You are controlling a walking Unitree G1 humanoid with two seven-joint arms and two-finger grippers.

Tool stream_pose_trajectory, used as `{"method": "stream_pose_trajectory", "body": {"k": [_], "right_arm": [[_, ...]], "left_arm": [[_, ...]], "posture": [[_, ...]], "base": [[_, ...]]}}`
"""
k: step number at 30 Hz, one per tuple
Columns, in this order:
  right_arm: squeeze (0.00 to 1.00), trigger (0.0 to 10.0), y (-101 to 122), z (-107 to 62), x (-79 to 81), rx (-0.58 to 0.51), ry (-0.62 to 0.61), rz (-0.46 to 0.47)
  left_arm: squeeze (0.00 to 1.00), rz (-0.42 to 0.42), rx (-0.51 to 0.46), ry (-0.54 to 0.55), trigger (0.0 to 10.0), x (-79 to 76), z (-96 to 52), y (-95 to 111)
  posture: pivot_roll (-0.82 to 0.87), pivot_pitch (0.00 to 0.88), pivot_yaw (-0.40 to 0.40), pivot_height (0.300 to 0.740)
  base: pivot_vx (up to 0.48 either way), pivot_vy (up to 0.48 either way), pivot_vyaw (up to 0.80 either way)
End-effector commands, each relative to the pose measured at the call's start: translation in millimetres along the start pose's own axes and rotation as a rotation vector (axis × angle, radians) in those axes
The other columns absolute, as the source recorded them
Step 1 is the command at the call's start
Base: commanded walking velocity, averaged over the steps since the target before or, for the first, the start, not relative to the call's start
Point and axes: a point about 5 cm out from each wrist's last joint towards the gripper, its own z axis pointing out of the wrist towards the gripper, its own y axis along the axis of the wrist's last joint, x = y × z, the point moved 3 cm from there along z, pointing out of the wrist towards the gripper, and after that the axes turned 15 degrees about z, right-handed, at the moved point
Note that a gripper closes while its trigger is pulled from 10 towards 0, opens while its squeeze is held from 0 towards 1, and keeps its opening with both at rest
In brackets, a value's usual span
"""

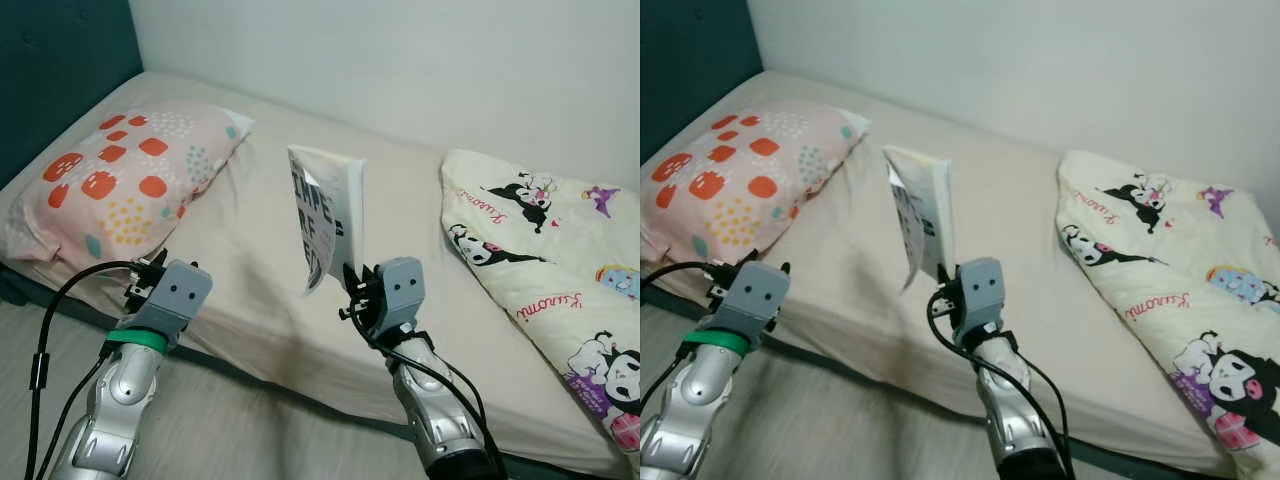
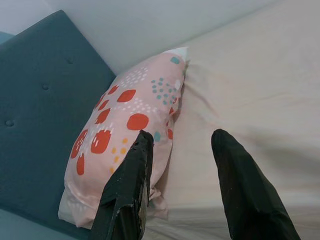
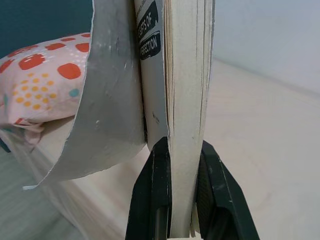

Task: Clean up the room

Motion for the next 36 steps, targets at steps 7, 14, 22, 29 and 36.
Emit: {"method": "stream_pose_trajectory", "body": {"k": [7, 14, 22, 29, 36], "right_arm": [[0.0, 10.0, 4.5, -1.3, -4.5, -0.027, -0.012, -0.01], [0.0, 10.0, 4.3, -1.0, -4.5, -0.025, -0.014, -0.01], [0.0, 10.0, 2.0, -1.3, -5.3, -0.014, -0.02, -0.011], [0.0, 10.0, 1.2, -1.6, -6.3, -0.01, -0.024, -0.011], [0.0, 10.0, 0.7, -2.0, -7.0, -0.005, -0.027, -0.01]], "left_arm": [[0.0, 0.007, 0.024, -0.036, 10.0, -8.8, -2.1, -4.8], [0.0, -0.004, 0.031, -0.029, 10.0, -8.1, -1.9, -5.7], [0.0, -0.006, 0.029, -0.028, 10.0, -7.5, -1.6, -4.7], [0.0, -0.009, 0.031, -0.03, 10.0, -8.2, -1.2, -4.6], [0.0, -0.015, 0.033, -0.03, 10.0, -8.9, -1.3, -4.3]], "posture": [[0.07, 0.061, -0.038, 0.74], [0.08, 0.061, -0.038, 0.74], [0.08, 0.063, -0.037, 0.74], [0.07, 0.065, -0.037, 0.74], [0.07, 0.066, -0.037, 0.74]], "base": [[0.0, 0.0, 0.0], [0.0, 0.0, 0.0], [0.0, 0.0, 0.0], [0.0, 0.0, 0.0], [0.0, 0.0, 0.0]]}}
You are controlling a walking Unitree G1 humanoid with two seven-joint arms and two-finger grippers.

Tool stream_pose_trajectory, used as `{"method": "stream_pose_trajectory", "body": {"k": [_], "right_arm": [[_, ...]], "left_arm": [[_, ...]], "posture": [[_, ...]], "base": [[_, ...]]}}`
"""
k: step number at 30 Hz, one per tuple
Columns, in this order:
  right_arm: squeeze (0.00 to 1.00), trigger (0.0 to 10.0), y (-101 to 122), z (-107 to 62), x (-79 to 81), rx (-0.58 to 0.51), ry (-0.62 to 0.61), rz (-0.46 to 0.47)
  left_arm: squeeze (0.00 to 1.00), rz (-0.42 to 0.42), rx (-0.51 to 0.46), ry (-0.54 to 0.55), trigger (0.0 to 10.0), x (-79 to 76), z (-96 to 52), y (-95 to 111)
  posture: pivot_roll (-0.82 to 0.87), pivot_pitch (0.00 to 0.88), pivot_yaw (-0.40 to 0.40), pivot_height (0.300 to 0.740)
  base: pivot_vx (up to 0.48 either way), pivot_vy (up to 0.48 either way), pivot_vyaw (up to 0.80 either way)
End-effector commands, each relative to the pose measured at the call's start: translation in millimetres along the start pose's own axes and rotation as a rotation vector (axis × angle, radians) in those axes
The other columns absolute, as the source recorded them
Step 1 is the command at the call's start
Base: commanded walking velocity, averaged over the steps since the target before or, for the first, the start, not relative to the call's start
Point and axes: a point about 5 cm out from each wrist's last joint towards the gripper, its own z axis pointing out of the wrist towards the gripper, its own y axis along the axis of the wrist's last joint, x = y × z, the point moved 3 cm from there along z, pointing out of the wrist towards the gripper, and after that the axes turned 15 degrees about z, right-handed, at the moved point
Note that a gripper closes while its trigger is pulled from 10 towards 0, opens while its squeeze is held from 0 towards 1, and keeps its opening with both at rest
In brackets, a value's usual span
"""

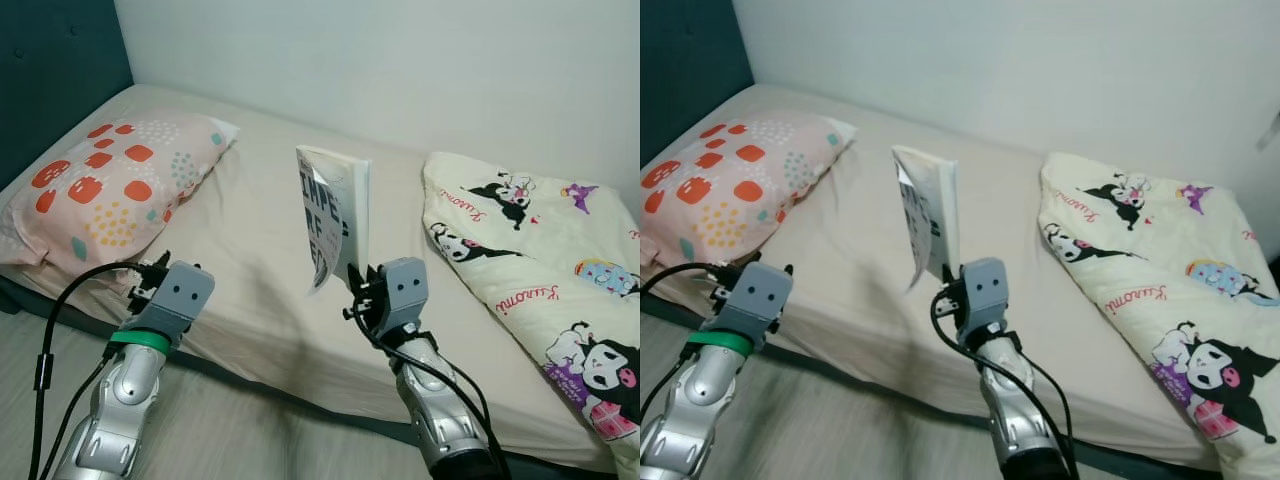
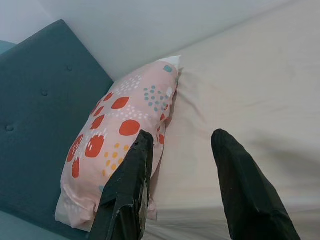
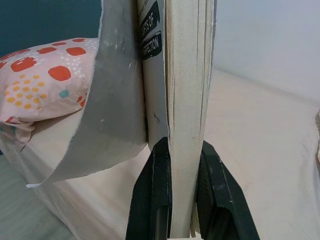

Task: Clean up the room

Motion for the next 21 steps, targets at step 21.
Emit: {"method": "stream_pose_trajectory", "body": {"k": [21], "right_arm": [[0.0, 10.0, -2.1, -1.6, -4.1, 0.012, -0.018, -0.003]], "left_arm": [[0.0, -0.004, 0.026, -0.018, 10.0, -5.2, -1.9, -4.4]], "posture": [[0.07, 0.071, -0.039, 0.74]], "base": [[0.0, 0.0, -0.59]]}}
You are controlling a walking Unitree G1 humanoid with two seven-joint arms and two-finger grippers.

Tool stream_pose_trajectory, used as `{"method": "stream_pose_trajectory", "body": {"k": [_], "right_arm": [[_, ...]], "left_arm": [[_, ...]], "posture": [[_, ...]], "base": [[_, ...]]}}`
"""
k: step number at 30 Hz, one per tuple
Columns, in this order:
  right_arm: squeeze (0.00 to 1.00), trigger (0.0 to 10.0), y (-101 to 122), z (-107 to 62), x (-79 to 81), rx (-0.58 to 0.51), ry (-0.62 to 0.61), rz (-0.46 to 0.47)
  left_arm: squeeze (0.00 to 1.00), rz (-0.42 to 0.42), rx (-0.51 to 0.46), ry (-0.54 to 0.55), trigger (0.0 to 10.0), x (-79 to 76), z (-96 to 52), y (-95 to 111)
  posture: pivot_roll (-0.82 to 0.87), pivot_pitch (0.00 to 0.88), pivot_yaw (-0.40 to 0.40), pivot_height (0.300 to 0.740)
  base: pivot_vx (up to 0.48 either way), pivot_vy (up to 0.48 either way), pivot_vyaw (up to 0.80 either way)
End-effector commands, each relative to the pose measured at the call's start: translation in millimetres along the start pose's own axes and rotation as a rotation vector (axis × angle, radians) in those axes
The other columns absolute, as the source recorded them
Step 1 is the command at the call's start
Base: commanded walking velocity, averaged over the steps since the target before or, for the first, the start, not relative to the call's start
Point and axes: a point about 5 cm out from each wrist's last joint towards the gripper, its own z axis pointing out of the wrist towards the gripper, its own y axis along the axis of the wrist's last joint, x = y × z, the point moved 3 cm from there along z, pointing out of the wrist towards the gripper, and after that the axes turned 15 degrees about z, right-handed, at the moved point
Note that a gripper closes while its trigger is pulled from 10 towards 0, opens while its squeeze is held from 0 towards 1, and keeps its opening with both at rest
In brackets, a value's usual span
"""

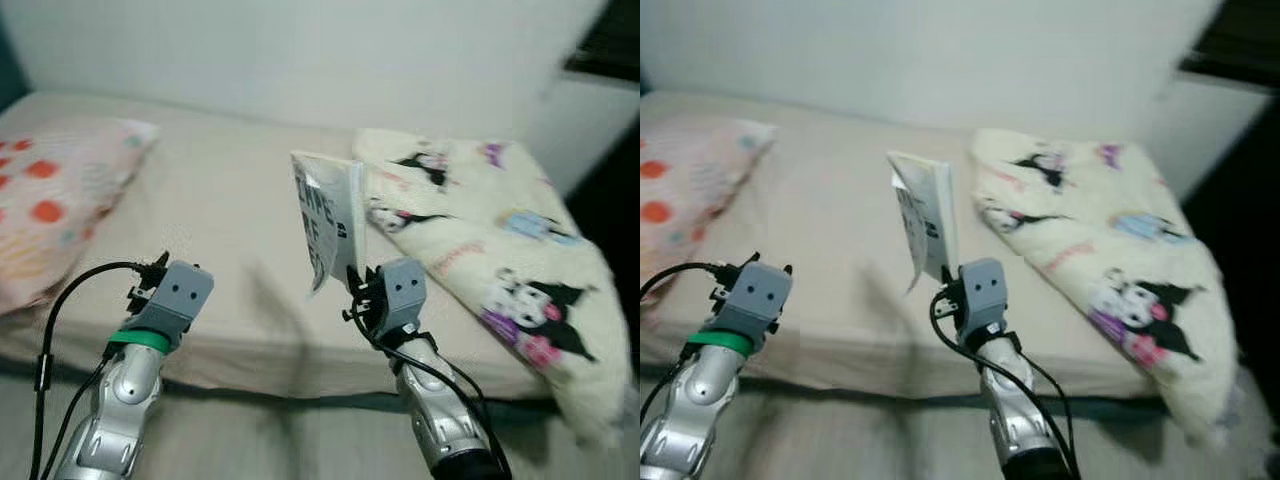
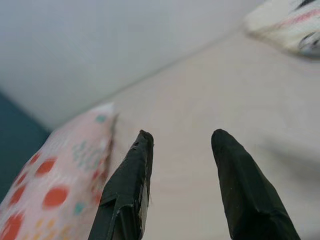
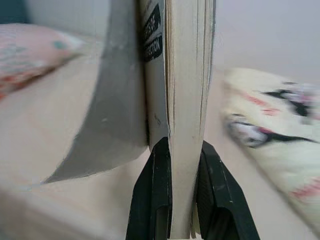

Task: Clean up the room

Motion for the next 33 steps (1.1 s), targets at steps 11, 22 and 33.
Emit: {"method": "stream_pose_trajectory", "body": {"k": [11, 22, 33], "right_arm": [[0.0, 10.0, 0.2, 0.2, 1.3, -0.005, 0.002, -0.004], [0.0, 10.0, 0.4, 0.4, 1.5, -0.006, 0.006, -0.007], [0.0, 10.0, 0.6, -0.2, 0.9, -0.009, 0.002, -0.008]], "left_arm": [[0.0, -0.005, 0.027, -0.016, 10.0, -5.1, -3.2, -6.2], [0.0, -0.004, 0.024, -0.015, 10.0, -5.2, -2.6, -5.5], [0.0, 0.015, 0.021, -0.024, 10.0, -5.0, 0.1, -5.4]], "posture": [[0.07, 0.07, -0.041, 0.74], [0.07, 0.066, -0.039, 0.74], [0.07, 0.061, -0.033, 0.74]], "base": [[0.0, 0.022, 0.0], [0.0, 0.323, 0.0], [0.0, 0.269, 0.0]]}}
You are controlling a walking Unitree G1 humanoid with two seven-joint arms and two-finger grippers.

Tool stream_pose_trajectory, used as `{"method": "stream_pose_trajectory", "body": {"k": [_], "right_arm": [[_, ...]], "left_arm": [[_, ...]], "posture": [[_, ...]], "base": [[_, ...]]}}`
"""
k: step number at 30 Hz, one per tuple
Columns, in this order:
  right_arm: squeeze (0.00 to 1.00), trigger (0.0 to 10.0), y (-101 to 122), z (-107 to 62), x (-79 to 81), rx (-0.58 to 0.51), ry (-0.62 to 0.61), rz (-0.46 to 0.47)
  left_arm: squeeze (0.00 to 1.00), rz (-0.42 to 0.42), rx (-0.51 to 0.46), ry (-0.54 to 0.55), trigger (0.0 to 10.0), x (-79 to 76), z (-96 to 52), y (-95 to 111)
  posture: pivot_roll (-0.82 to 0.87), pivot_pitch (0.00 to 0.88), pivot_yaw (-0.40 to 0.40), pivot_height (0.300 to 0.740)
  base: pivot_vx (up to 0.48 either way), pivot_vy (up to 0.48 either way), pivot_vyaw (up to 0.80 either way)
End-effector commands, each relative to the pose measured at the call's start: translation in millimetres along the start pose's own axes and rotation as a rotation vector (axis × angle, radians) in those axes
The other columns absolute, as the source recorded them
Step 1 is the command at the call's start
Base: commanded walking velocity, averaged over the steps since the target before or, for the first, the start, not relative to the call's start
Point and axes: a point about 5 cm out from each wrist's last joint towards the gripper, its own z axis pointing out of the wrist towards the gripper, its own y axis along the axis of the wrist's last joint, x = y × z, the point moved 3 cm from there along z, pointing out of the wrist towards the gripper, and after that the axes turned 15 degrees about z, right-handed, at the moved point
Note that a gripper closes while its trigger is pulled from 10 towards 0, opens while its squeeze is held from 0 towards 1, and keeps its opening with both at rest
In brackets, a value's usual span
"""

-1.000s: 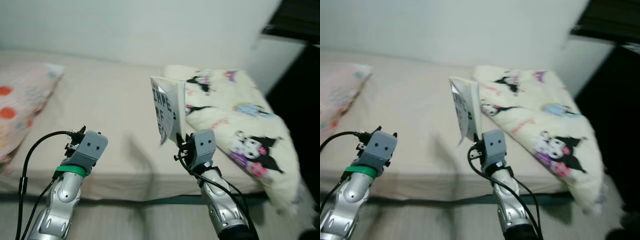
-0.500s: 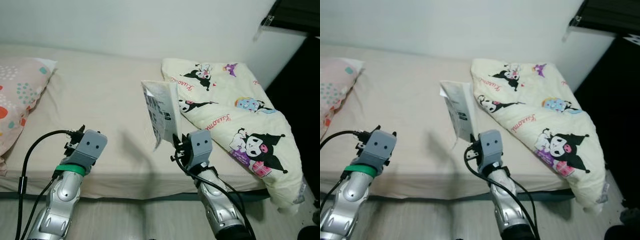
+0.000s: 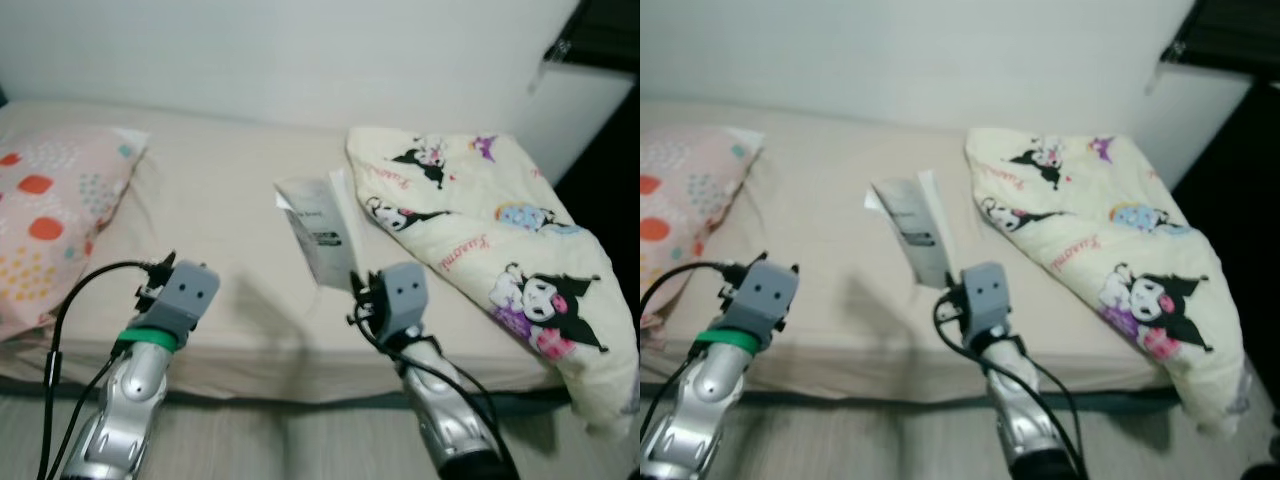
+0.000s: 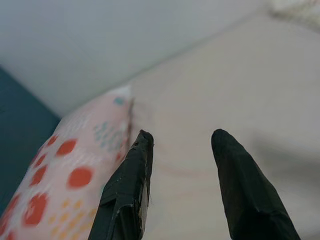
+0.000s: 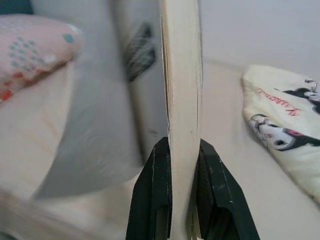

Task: Clean up the room

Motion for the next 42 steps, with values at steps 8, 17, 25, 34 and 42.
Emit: {"method": "stream_pose_trajectory", "body": {"k": [8, 17, 25, 34, 42], "right_arm": [[0.0, 10.0, 5.6, -0.7, -0.9, -0.028, 0.001, -0.008], [0.0, 10.0, 4.8, -1.6, 0.0, -0.027, 0.001, -0.006], [0.0, 10.0, 4.1, -3.1, 5.3, -0.032, 0.022, 0.022], [0.0, 10.0, 3.1, -3.4, 6.3, -0.027, 0.024, 0.024], [0.0, 10.0, -0.7, -4.5, 5.5, -0.011, 0.023, 0.018]], "left_arm": [[0.0, 0.004, 0.013, -0.024, 10.0, -6.5, -1.4, -1.7], [0.0, 0.004, 0.018, -0.025, 10.0, -6.2, -2.6, -3.2], [0.0, -0.003, 0.036, -0.041, 10.0, -10.4, -5.1, -6.7], [0.0, 0.002, 0.04, -0.048, 10.0, -12.7, -6.4, -7.3], [0.0, 0.006, 0.054, -0.085, 10.0, -19.9, -9.6, -11.5]], "posture": [[0.07, 0.067, -0.032, 0.74], [0.07, 0.071, -0.029, 0.74], [0.07, 0.076, -0.03, 0.74], [0.07, 0.083, -0.032, 0.74], [0.07, 0.082, -0.033, 0.74]], "base": [[0.0, 0.0, 0.0], [0.0, 0.0, 0.0], [0.0, 0.0, 0.0], [0.0, 0.0, 0.0], [0.0, 0.0, 0.0]]}}
